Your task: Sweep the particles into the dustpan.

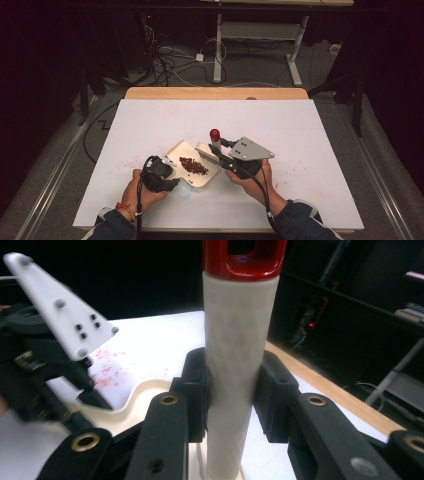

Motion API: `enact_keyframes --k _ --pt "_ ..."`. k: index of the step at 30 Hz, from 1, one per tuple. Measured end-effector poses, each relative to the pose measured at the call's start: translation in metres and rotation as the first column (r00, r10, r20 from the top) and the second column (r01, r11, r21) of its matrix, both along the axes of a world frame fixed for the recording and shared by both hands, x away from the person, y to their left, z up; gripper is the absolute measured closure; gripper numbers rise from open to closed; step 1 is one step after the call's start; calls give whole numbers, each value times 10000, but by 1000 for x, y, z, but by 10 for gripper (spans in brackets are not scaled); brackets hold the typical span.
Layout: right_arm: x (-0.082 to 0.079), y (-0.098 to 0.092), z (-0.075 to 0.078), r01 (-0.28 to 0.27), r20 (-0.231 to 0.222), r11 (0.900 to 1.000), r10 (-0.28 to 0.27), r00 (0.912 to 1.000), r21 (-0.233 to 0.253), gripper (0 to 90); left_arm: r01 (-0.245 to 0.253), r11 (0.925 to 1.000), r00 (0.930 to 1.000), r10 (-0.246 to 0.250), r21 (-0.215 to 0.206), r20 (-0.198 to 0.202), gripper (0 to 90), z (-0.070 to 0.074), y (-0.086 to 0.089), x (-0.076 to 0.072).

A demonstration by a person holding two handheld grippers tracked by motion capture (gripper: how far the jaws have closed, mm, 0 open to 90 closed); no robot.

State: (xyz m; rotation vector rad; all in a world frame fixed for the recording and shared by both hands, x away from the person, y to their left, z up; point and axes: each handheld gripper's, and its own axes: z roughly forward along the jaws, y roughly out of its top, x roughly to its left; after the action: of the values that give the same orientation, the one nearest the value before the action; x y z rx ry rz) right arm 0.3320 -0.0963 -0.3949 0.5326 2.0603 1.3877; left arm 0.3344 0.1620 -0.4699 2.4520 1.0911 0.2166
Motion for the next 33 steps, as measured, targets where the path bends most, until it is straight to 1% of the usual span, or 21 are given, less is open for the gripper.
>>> enact_keyframes --k 1,2,4,5,6,9,11,16,18,19,21,23,29,31,33 --pt "1 4 -2 -57 46 10000 57 10000 45 697 -2 10000 10000 2 -2 -15 637 0 0 0" --pt "2 10 -3 -125 -7 9999 125 9999 65 697 -89 9999 10000 89 -69 20 636 0 -1 0" --pt "1 18 -4 -139 39 9999 139 9999 21 697 -134 9998 9999 135 -134 43 636 -1 -1 0" --pt "-1 21 -3 -225 -29 9997 225 9997 57 697 -94 9999 9999 94 -76 41 636 -1 -2 1" --pt "-2 24 -3 -349 -55 9994 350 9994 62 697 -216 9996 9997 218 -189 111 636 -1 -2 1" --pt "-8 30 -2 -586 -69 9983 586 9983 10 697 -229 9996 9996 231 -170 134 636 -1 -3 2" --pt "-13 31 -2 -583 -34 9983 583 9983 -50 697 -239 9995 9996 242 -195 132 636 -1 -3 2" --pt "-14 24 2 -627 -280 9975 637 9976 340 697 -295 9989 9995 299 -353 103 636 -2 -1 4" --pt "-15 21 6 -644 -215 9971 653 9976 397 697 -300 9989 9995 303 -354 77 636 -2 0 4" --pt "-14 19 8 -621 -198 9970 630 9978 455 697 -372 9984 9992 377 -418 103 636 -3 0 4" --pt "-13 14 11 -567 -185 9966 579 9982 592 696 -376 9986 9992 381 -370 138 636 -2 1 4" --pt "-11 8 14 -472 -213 9960 489 9986 757 697 -471 9980 9986 481 -422 226 636 -2 3 4" --pt "-6 -11 23 -188 -115 9961 199 9997 860 696 -552 9973 9981 565 -494 253 637 2 8 5" --pt "-6 -18 25 -122 -112 9952 133 9998 974 697 -603 9965 9978 618 -581 249 637 3 9 5" --pt "-7 -25 25 -111 -75 9966 117 9999 819 697 -567 9968 9980 581 -571 230 637 3 10 6"
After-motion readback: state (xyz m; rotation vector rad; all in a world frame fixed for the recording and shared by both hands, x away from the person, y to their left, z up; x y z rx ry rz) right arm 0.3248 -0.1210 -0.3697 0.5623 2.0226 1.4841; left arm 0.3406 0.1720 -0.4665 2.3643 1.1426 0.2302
